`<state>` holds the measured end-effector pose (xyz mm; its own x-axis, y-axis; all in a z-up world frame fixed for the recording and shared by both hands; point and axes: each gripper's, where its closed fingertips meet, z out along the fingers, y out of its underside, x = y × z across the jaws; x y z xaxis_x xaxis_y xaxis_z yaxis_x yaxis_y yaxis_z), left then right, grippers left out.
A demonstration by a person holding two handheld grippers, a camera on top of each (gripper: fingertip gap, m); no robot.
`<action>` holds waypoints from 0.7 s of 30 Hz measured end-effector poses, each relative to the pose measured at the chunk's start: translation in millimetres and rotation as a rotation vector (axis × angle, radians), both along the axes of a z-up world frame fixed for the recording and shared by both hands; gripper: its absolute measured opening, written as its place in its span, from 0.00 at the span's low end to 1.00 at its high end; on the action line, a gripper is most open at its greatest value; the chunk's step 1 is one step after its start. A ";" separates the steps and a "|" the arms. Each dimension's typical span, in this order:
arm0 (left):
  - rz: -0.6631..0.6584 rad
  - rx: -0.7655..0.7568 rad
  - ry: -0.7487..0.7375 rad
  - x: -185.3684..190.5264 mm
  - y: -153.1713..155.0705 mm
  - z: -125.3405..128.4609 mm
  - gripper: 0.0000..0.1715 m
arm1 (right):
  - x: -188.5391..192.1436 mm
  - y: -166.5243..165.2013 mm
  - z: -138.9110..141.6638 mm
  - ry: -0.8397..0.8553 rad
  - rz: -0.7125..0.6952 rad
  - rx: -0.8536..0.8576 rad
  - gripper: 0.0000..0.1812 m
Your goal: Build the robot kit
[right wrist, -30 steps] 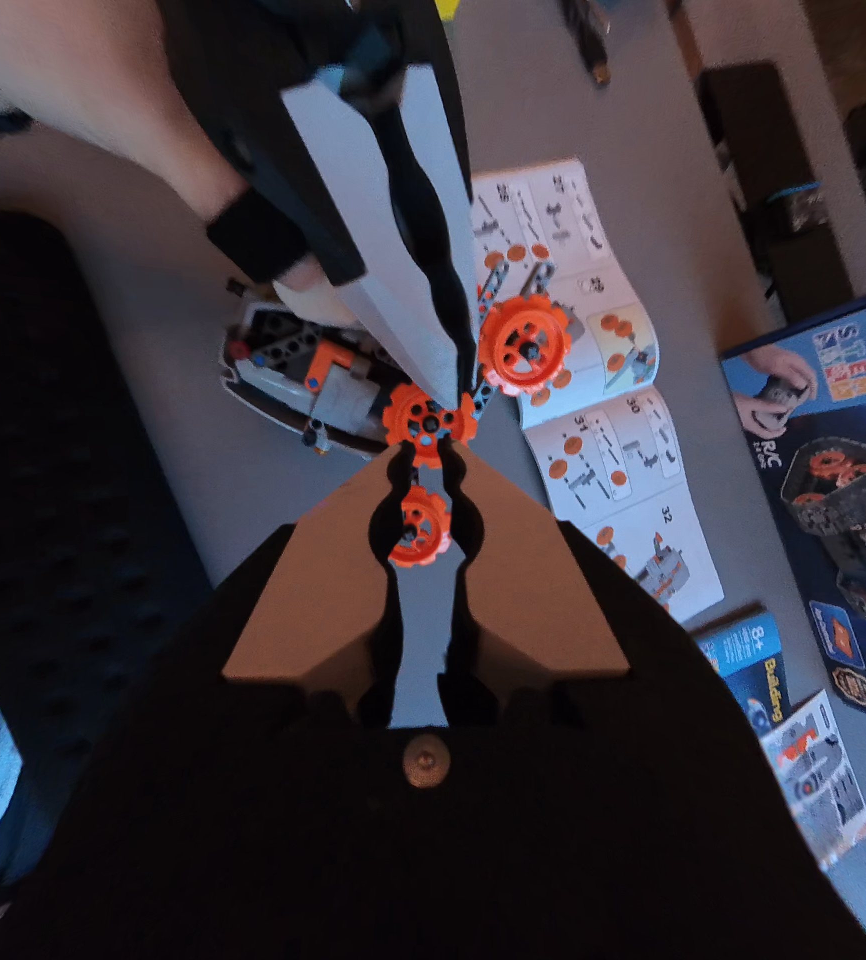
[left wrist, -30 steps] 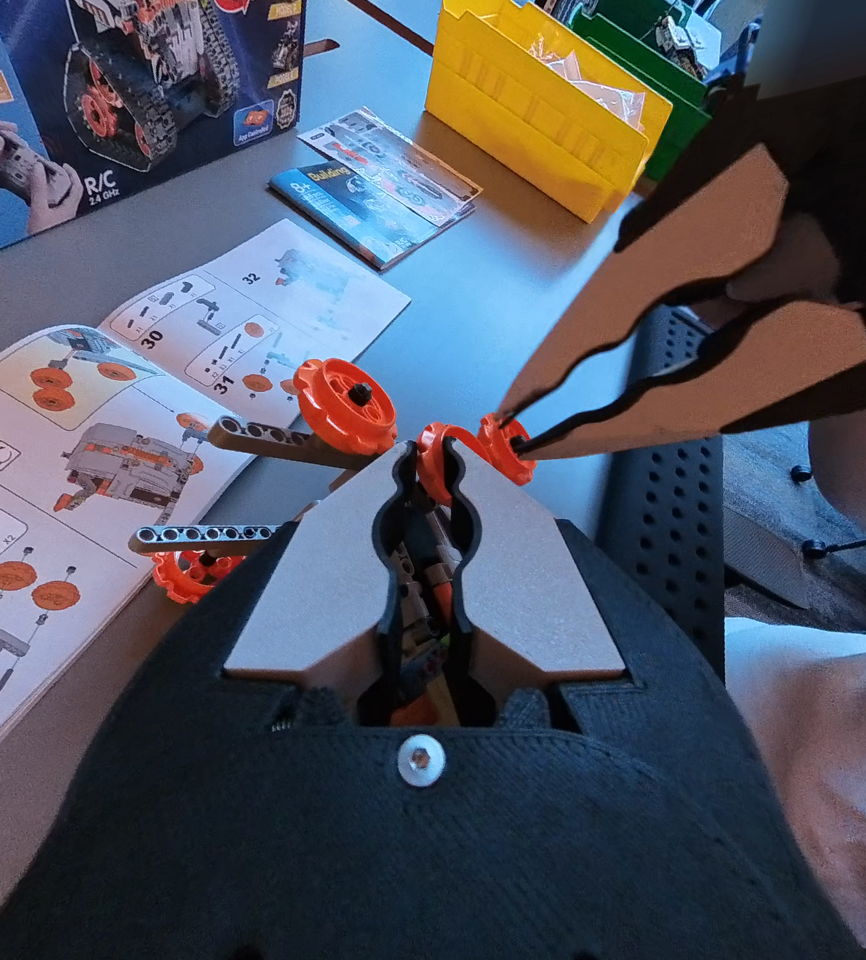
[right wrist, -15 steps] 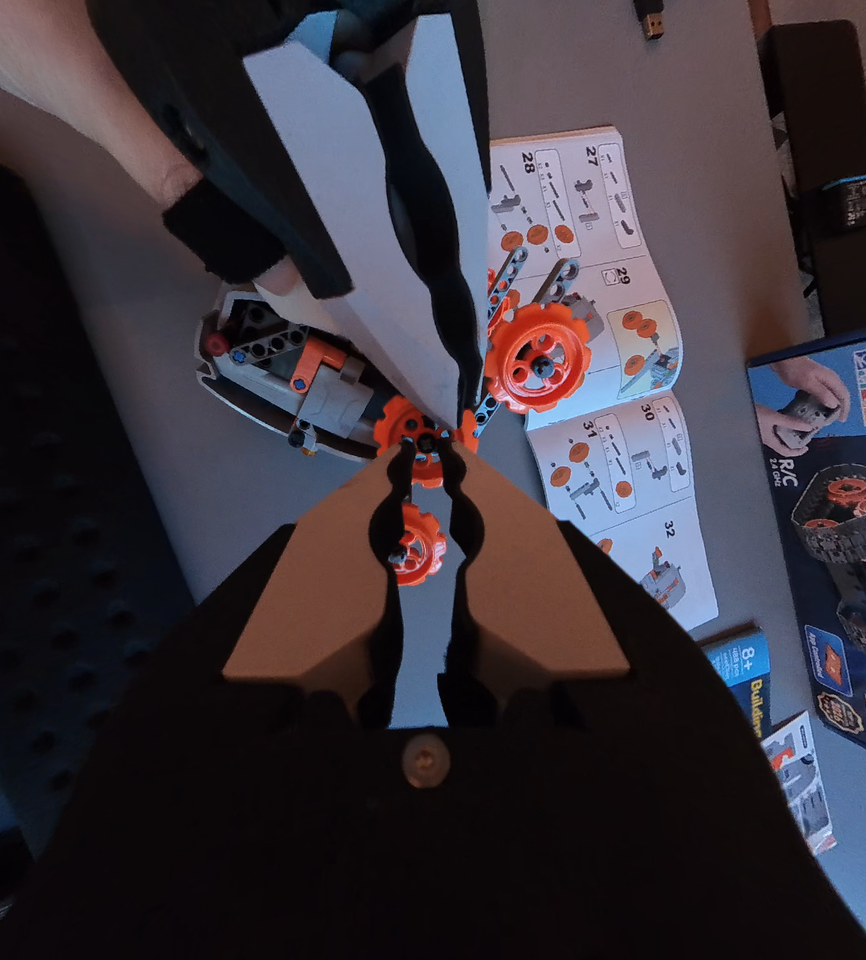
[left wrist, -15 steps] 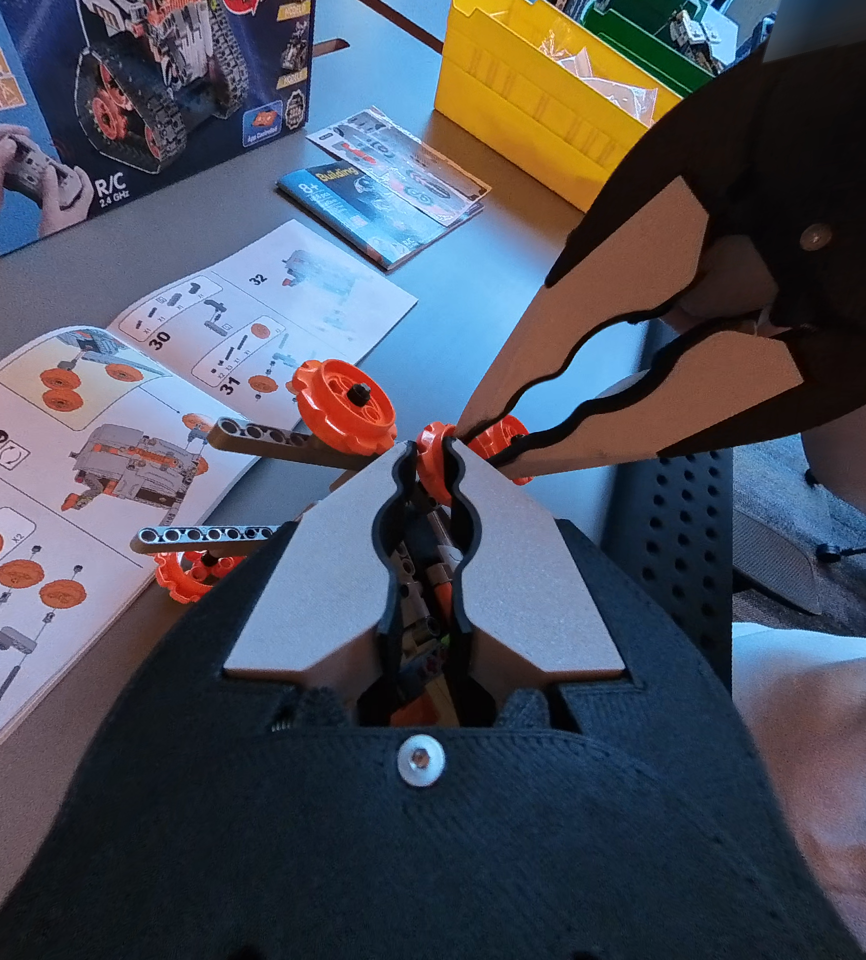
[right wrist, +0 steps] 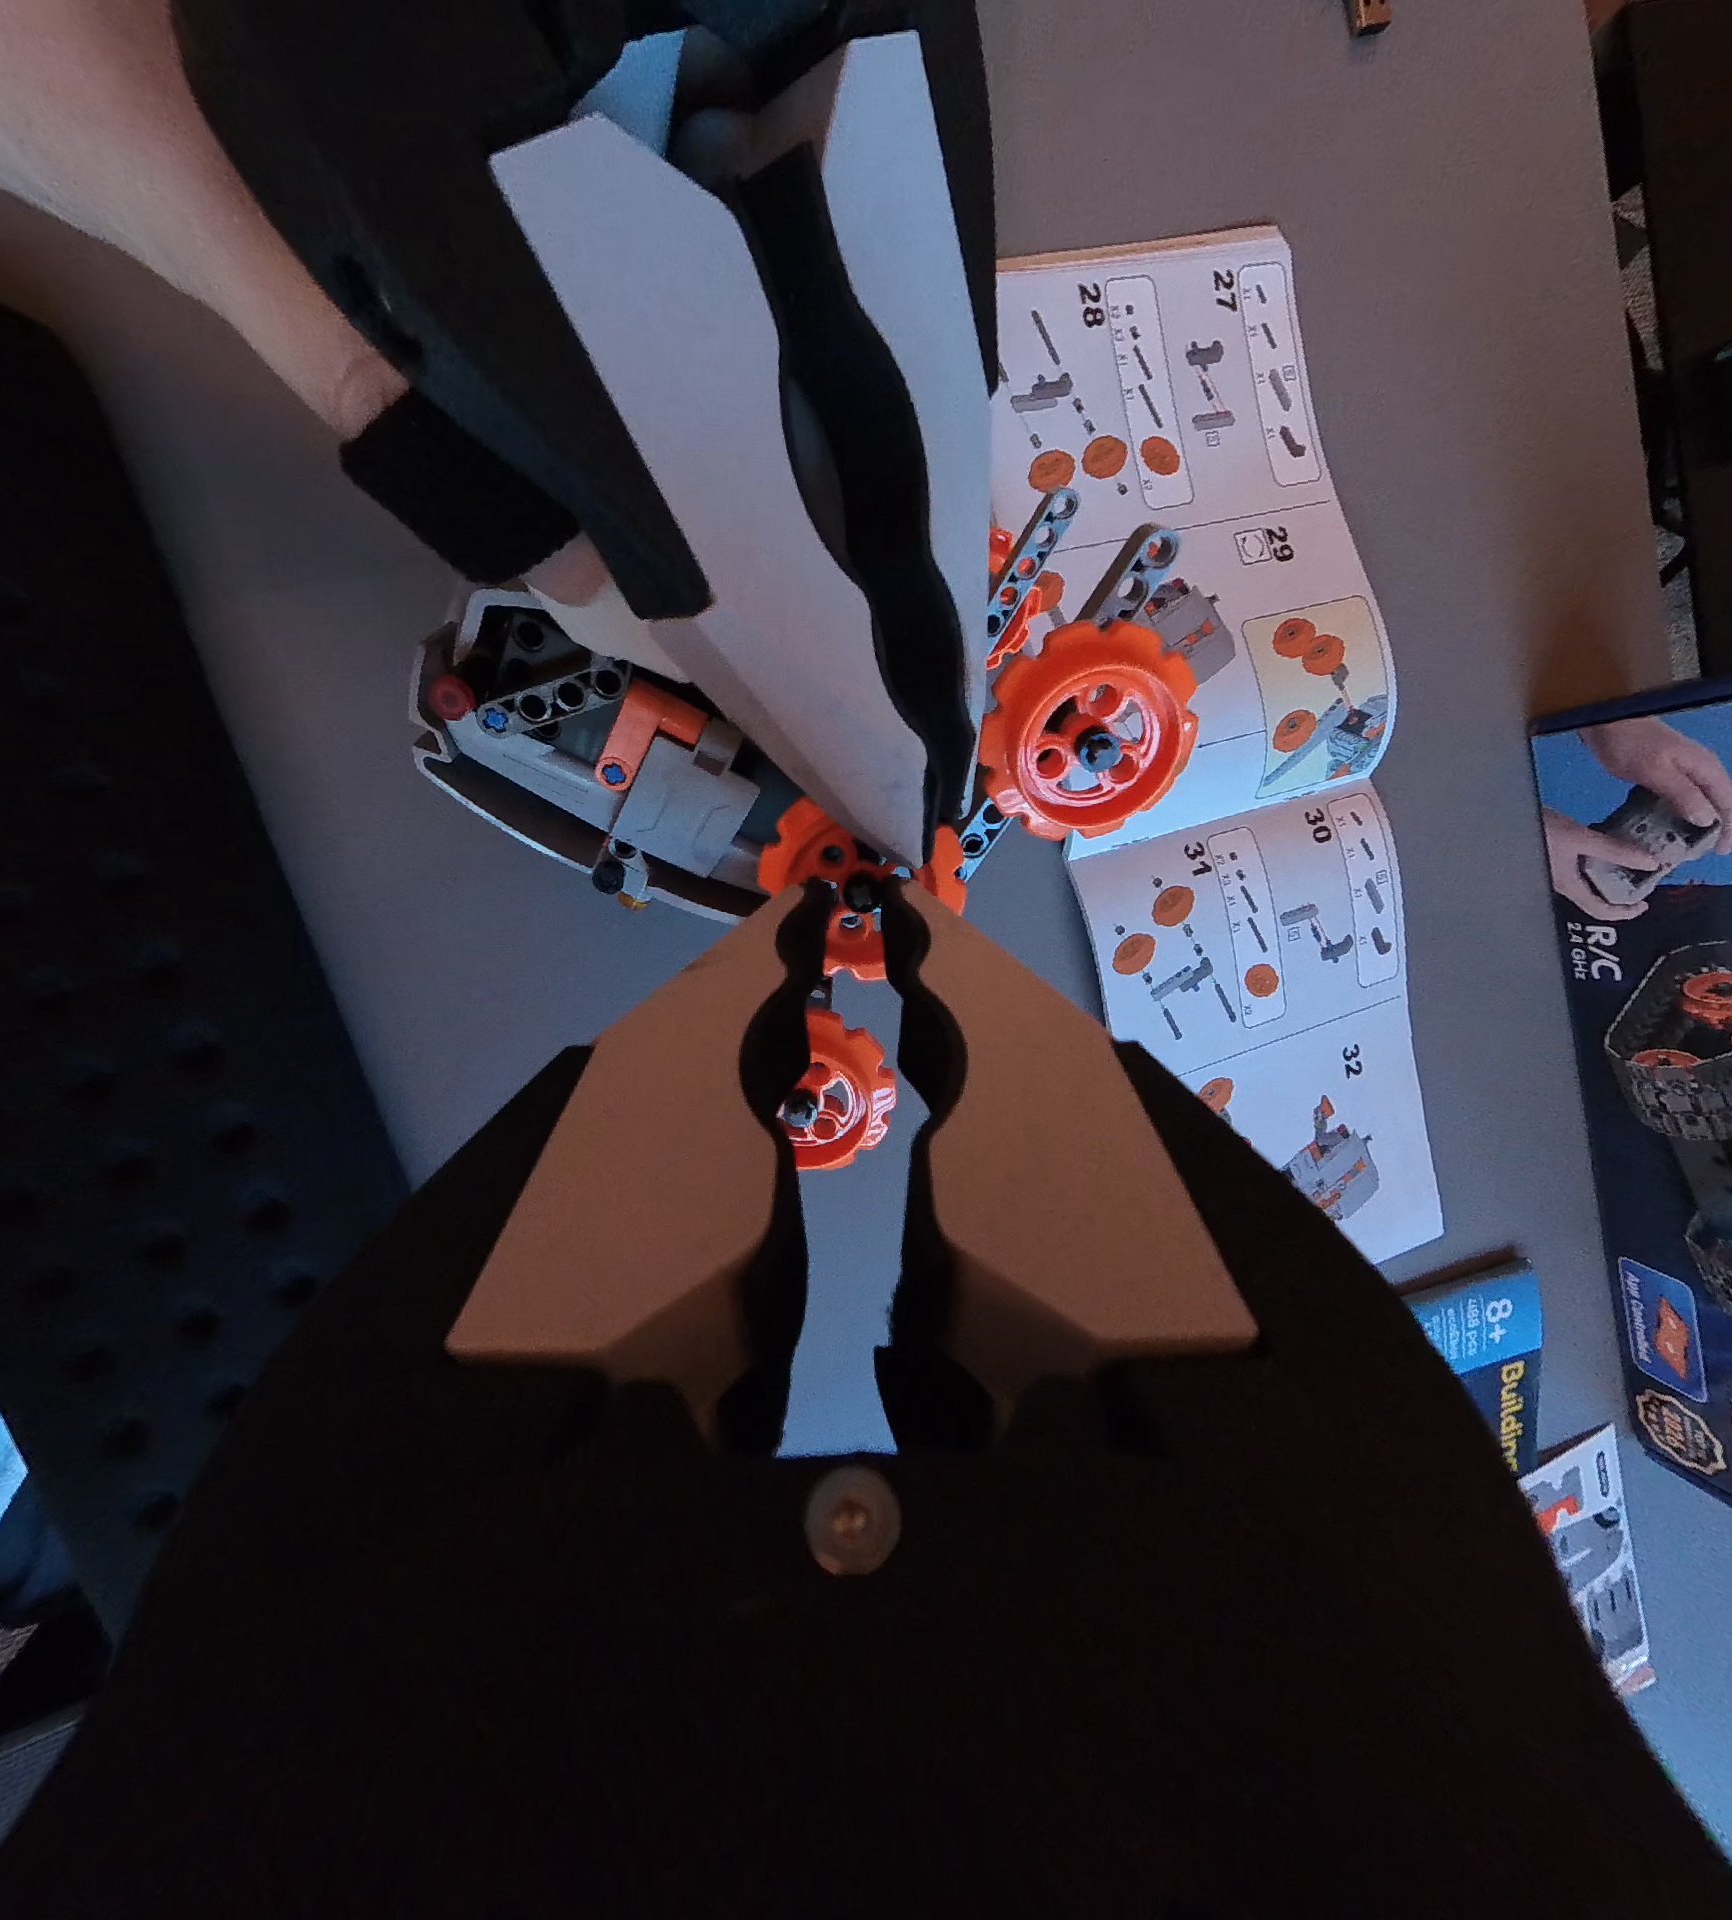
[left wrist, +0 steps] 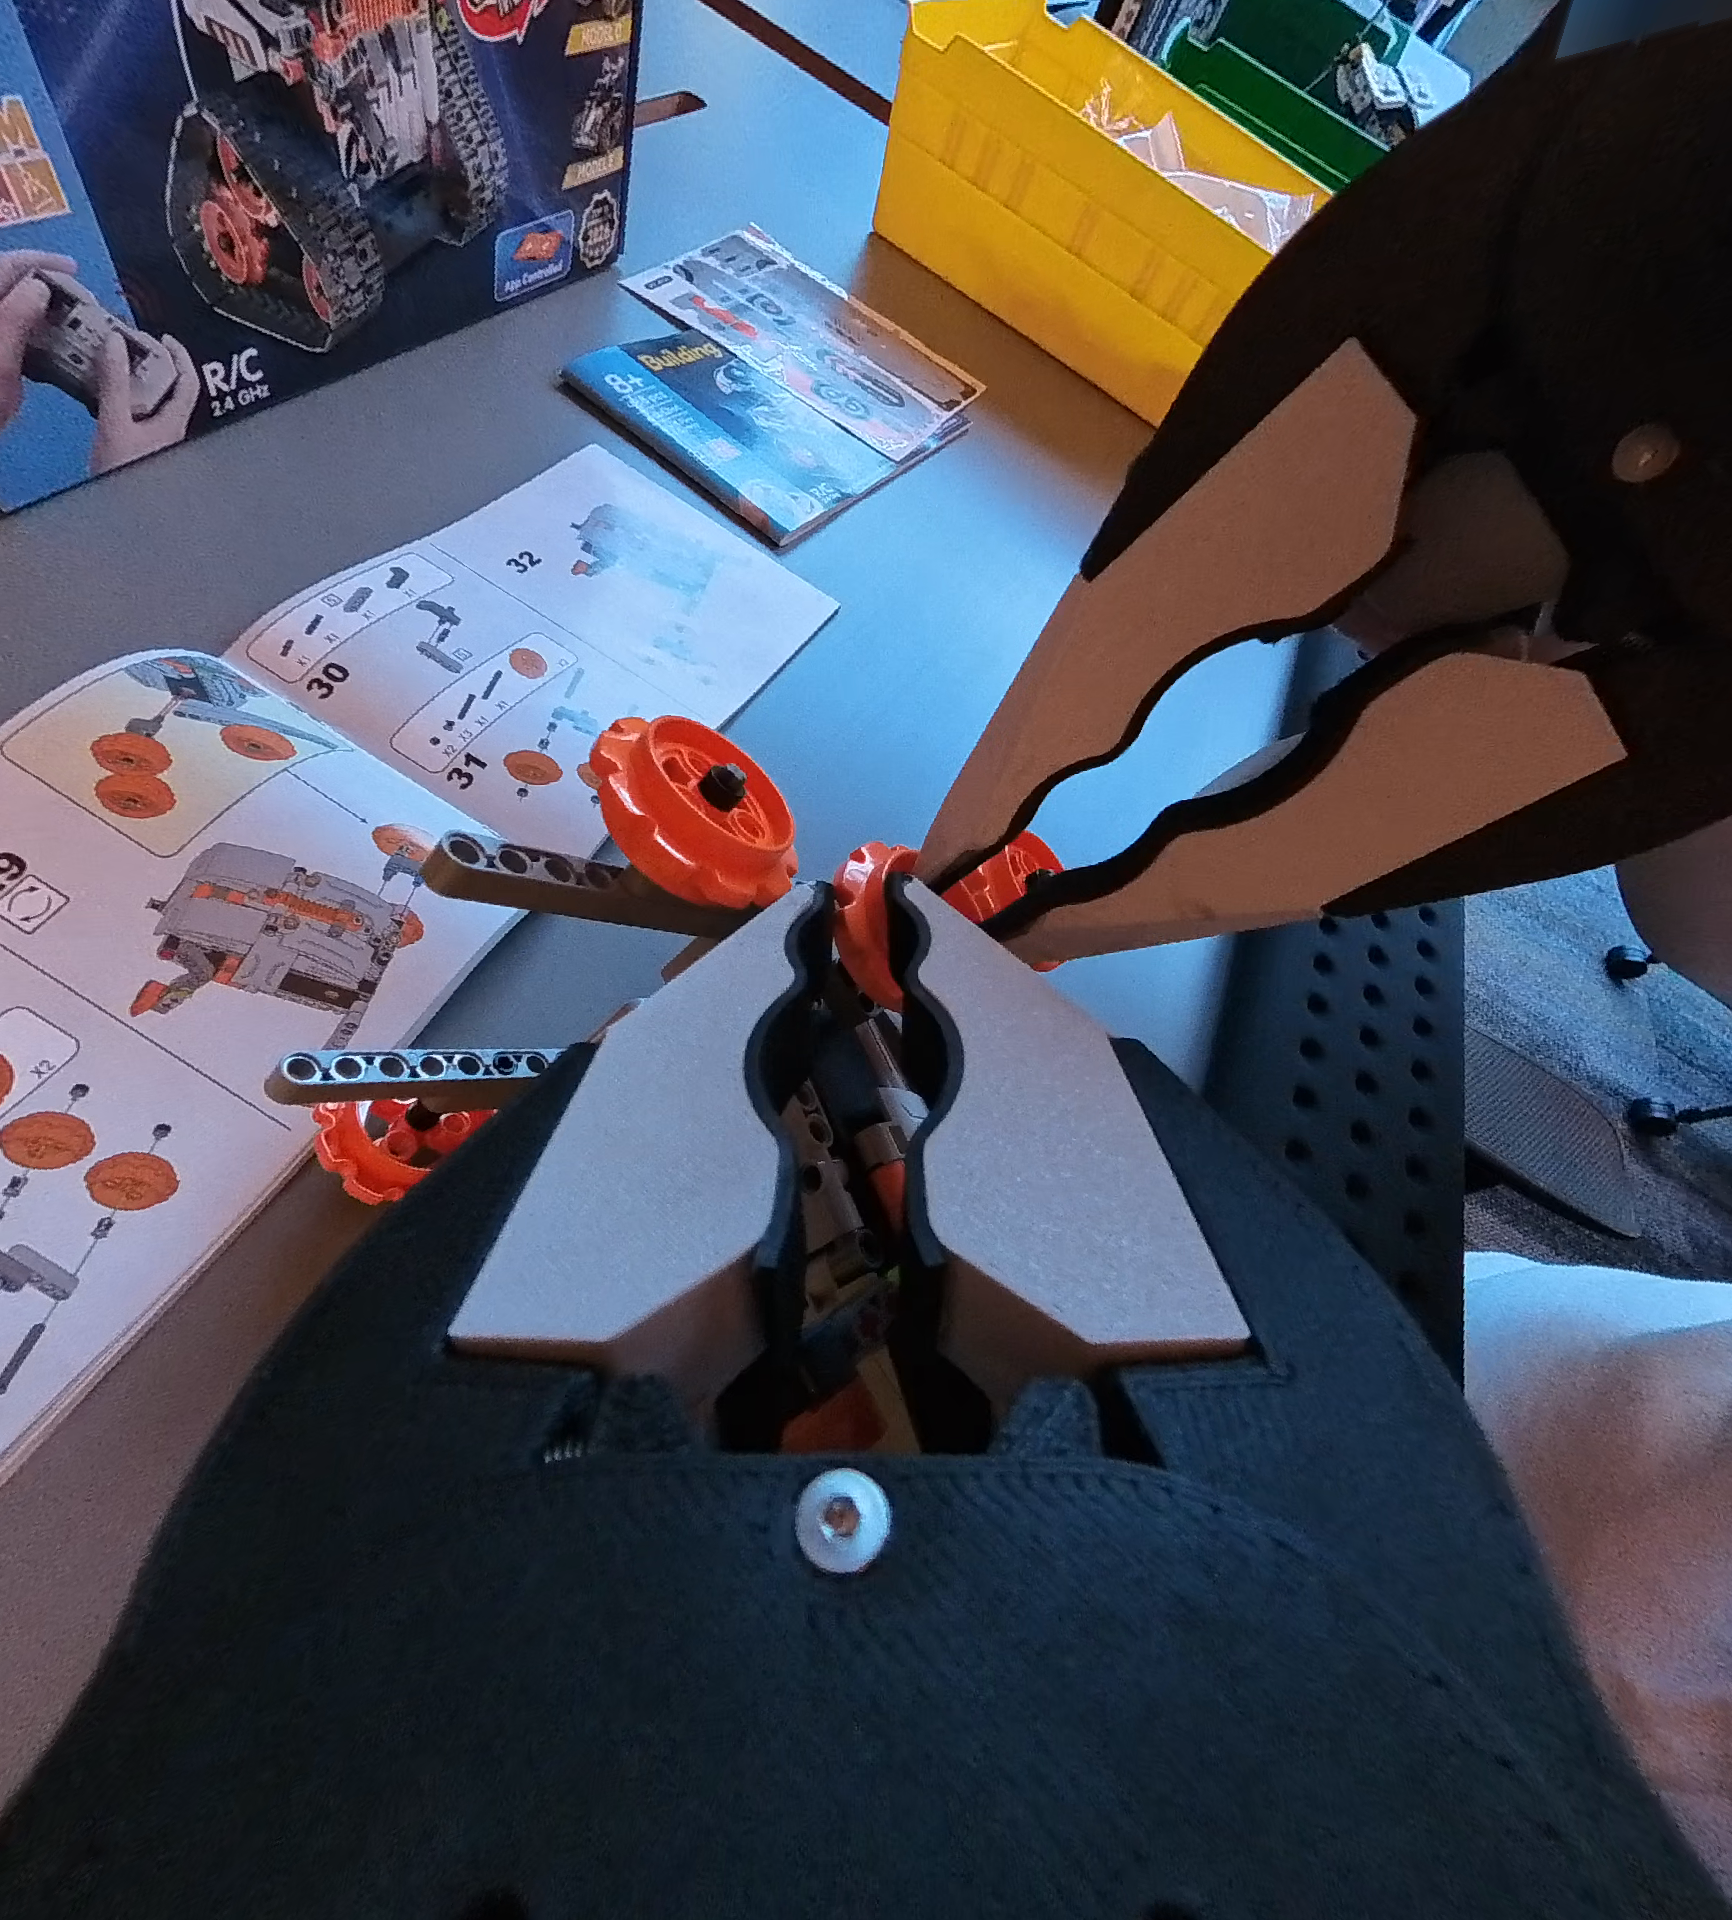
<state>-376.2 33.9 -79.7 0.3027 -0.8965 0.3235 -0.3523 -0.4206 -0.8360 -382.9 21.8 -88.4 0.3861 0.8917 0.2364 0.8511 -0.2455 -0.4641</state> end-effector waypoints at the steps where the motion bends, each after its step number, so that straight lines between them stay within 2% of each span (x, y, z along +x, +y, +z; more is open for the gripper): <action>1: 0.002 0.000 0.000 0.0 0.2 -0.1 0.05 | 0.0 0.6 0.1 0.001 -0.007 -0.001 0.05; 12: 0.006 0.017 -0.030 0.4 0.2 4.4 0.06 | 0.6 1.9 -0.4 -0.002 -0.022 0.020 0.04; 14: 0.032 0.039 -0.090 -2.3 0.7 17.5 0.13 | 0.9 1.4 -0.5 0.008 -0.016 0.024 0.04; 16: 0.076 0.070 -0.150 -11.4 0.7 35.0 0.32 | 0.7 0.8 -0.4 0.030 -0.012 0.026 0.04; 17: 0.107 0.091 -0.155 -19.7 0.4 39.9 0.37 | 1.7 0.5 -0.8 0.032 -0.007 0.028 0.04; 19: 0.159 0.129 -0.149 -39.2 -4.9 42.8 0.43 | 3.2 0.8 -0.9 0.043 0.005 0.039 0.04; 21: 0.179 0.168 -0.153 -56.5 -18.4 39.6 0.43 | 3.6 0.9 -0.7 0.063 0.018 0.041 0.04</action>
<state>-432.7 15.5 -40.2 0.4198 -0.8783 0.2286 -0.1496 -0.3154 -0.9371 -379.3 22.7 -89.2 0.3852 0.8888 0.2484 0.8241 -0.2102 -0.5260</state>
